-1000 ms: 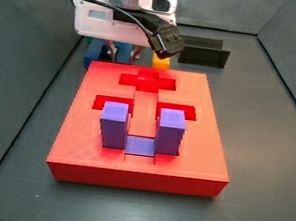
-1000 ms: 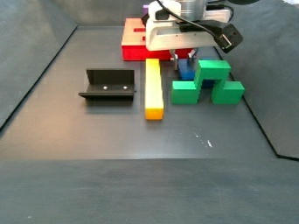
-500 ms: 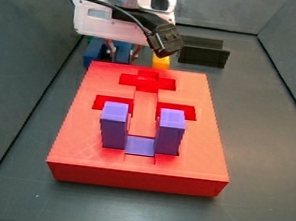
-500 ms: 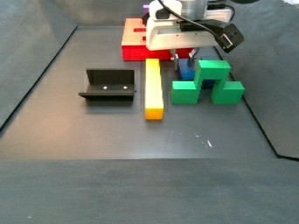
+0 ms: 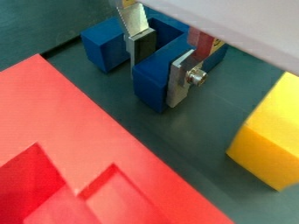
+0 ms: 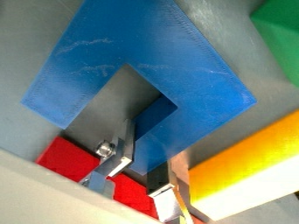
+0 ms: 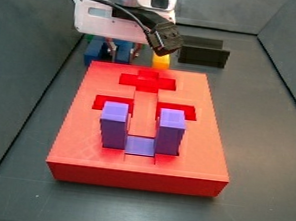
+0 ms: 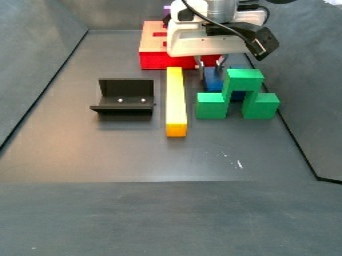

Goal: Pick up the blue object. Move up. Place the blue object on the fixture. Regrasp the blue object. Move to above the board. Insert the blue object.
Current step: Pick up the blue object, then move up, then place the blue object on the fixture.

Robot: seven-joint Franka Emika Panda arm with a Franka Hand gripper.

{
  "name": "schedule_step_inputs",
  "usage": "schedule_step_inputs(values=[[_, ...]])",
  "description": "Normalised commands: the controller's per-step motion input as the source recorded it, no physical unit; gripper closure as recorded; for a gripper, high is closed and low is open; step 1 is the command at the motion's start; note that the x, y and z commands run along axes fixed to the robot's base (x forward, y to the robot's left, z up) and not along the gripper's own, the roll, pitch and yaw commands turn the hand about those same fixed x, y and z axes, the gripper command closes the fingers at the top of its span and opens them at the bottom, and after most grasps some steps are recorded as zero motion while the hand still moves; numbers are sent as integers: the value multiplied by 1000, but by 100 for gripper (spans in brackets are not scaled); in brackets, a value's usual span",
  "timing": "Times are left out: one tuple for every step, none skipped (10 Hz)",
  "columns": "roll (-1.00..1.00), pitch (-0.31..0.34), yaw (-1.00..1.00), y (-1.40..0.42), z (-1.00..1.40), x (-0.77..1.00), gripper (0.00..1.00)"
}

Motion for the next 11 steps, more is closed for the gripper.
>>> schedule_step_inputs(values=[[0, 0, 0, 0, 0, 0, 100], [0, 0, 0, 0, 0, 0, 100], [0, 0, 0, 0, 0, 0, 100], [0, 0, 0, 0, 0, 0, 100], [0, 0, 0, 0, 833, 0, 100], [-1, -1, -13, -25, 830, 9, 100], [-9, 44, -12, -35, 639, -30, 100], [-21, 36, -2, -26, 444, -17, 100], [0, 0, 0, -40, 0, 0, 100], [0, 0, 0, -140, 0, 317, 100], [-111, 49, -57, -57, 211, 946, 100]])
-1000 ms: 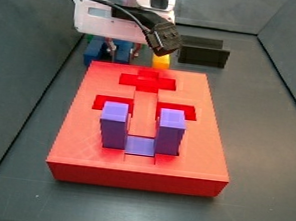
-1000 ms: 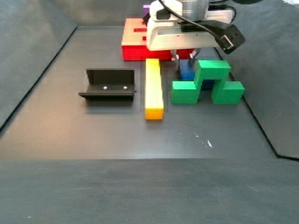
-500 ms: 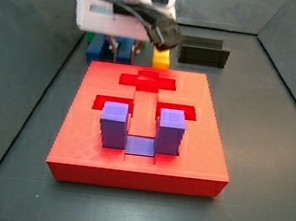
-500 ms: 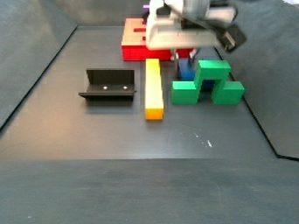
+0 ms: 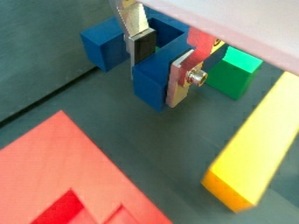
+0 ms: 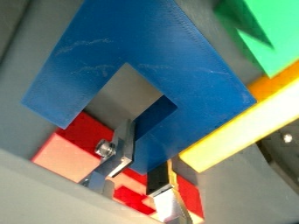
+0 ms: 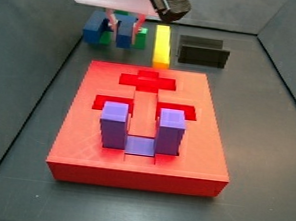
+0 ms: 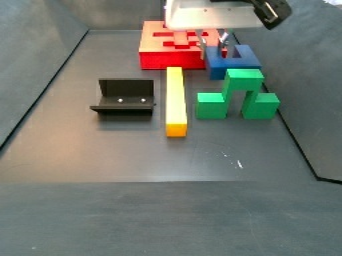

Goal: Pick up the blue object. Move up. Place the blue object on the fixture. Regrasp the blue object. Move to above the board. Insert the blue object.
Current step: Place the blue object on the fixture.

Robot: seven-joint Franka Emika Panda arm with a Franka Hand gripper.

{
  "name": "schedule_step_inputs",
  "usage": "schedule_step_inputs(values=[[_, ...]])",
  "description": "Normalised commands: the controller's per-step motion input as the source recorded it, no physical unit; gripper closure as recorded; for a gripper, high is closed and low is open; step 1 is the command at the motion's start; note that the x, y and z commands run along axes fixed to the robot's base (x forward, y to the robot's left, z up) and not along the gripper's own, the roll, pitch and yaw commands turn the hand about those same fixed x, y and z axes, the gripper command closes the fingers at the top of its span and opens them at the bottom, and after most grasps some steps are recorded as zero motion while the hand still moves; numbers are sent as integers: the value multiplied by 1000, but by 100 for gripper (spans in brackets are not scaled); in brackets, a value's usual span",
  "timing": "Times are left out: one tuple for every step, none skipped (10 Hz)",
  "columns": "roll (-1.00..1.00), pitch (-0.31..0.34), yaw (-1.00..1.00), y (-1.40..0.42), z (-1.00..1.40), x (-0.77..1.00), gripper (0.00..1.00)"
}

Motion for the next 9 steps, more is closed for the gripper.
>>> schedule_step_inputs(values=[[-109, 46, -57, -131, 354, 1000, 100], [-114, 0, -66, -86, 346, 1000, 100], [-131, 0, -100, 0, 300, 1000, 100], [-63, 37, -80, 6, 223, 1000, 100], [0, 109, -66, 54, 163, 1000, 100], [0, 106, -54, 77, 160, 1000, 100], [-31, 20, -131, 209, 120, 1000, 100], [0, 109, -120, 243, 46, 1000, 100], [0, 120, -103, 226, 46, 1000, 100]])
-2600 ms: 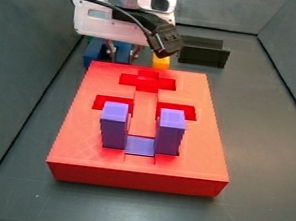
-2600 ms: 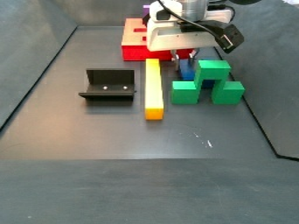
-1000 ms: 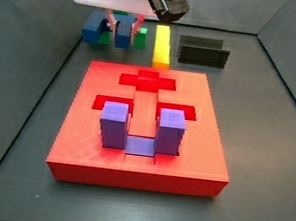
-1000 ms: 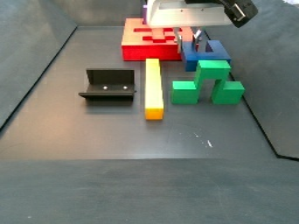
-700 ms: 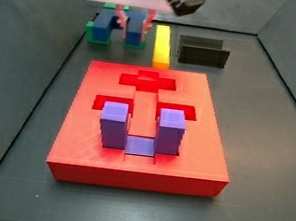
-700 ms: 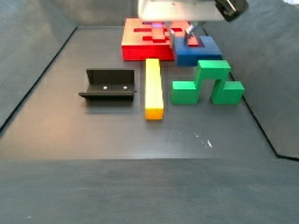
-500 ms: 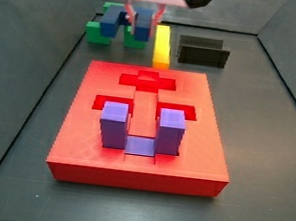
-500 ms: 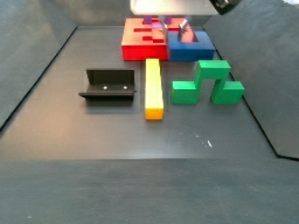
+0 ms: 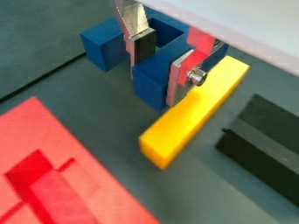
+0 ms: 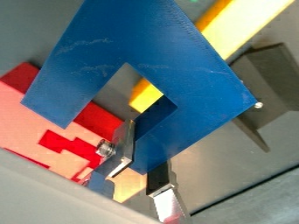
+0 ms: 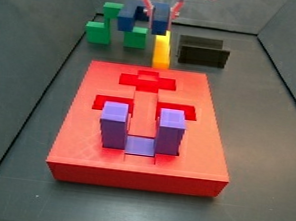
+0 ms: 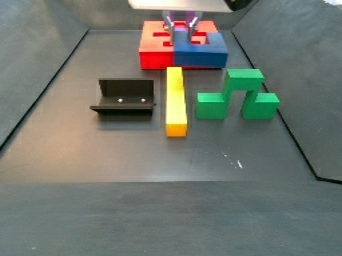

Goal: Pick up the blue object. Move up. Place the blue object on the fixture. Regrasp the blue object. Move to above the board. Insert the blue object.
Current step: Place the blue object on the fixture.

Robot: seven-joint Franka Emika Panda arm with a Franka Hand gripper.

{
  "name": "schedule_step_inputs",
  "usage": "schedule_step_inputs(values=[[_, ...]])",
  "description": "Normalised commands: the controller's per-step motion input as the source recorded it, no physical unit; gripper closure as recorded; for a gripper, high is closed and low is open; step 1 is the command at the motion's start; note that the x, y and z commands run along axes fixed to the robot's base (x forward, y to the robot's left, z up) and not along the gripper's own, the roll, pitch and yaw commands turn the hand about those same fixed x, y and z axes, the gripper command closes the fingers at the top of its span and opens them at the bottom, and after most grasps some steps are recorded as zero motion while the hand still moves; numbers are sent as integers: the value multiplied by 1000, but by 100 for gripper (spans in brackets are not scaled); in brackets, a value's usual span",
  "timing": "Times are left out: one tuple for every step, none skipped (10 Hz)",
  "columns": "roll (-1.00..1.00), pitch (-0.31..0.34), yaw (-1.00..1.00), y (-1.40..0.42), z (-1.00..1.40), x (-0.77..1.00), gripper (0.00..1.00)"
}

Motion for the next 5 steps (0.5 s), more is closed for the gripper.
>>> schedule_step_inputs(values=[[0, 100, -117, 200, 97, 1000, 100], [0, 149, -177, 226, 97, 1000, 100], [0, 171, -157, 237, 106, 1000, 100], [0, 169, -131, 226, 111, 1000, 100], [0, 191, -169, 197, 74, 977, 100]])
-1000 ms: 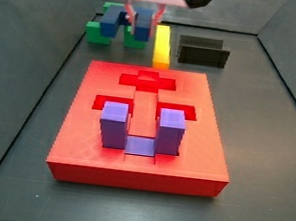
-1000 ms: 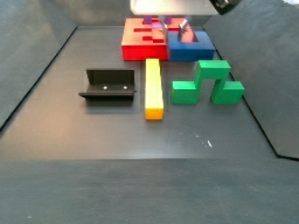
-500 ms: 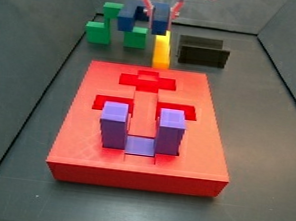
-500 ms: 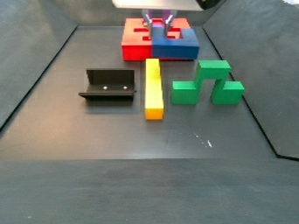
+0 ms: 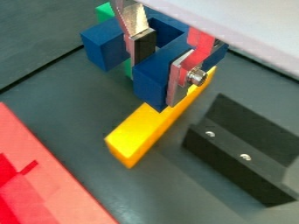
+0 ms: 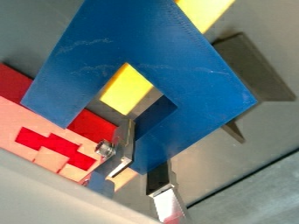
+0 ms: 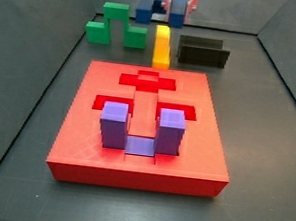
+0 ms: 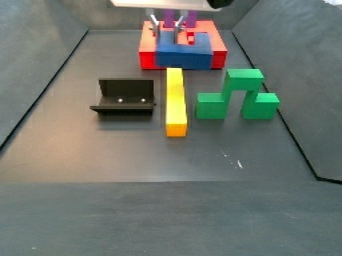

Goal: Pick up the blue object. Move up. Place the blue object on the fixture. Regrasp the blue object. Move to above the board. Insert the blue object.
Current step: Place the blue object on the fixture.

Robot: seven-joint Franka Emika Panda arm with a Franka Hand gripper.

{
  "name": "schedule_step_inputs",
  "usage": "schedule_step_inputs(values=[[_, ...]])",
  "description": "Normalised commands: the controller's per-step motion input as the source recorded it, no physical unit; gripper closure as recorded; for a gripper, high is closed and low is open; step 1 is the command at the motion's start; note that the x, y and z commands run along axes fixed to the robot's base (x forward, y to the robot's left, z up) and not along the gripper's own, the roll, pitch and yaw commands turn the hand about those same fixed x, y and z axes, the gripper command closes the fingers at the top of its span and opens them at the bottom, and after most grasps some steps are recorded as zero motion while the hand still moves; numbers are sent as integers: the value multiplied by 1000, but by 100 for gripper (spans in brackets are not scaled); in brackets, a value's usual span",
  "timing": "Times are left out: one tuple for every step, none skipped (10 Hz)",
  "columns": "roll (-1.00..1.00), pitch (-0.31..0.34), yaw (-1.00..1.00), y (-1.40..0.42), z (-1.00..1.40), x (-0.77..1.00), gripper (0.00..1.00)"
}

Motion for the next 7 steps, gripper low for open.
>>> schedule_step_inputs(values=[[0, 163, -211, 97, 3, 920, 100], [0, 86, -240, 0, 17, 891, 100], [0, 77, -189, 60, 0, 986, 100], [0, 34, -260, 0, 0, 906, 100], [0, 63, -189, 0, 0, 969, 100], [0, 183, -89, 0, 0, 1000, 100], [0, 371, 37, 20, 0, 997, 100]])
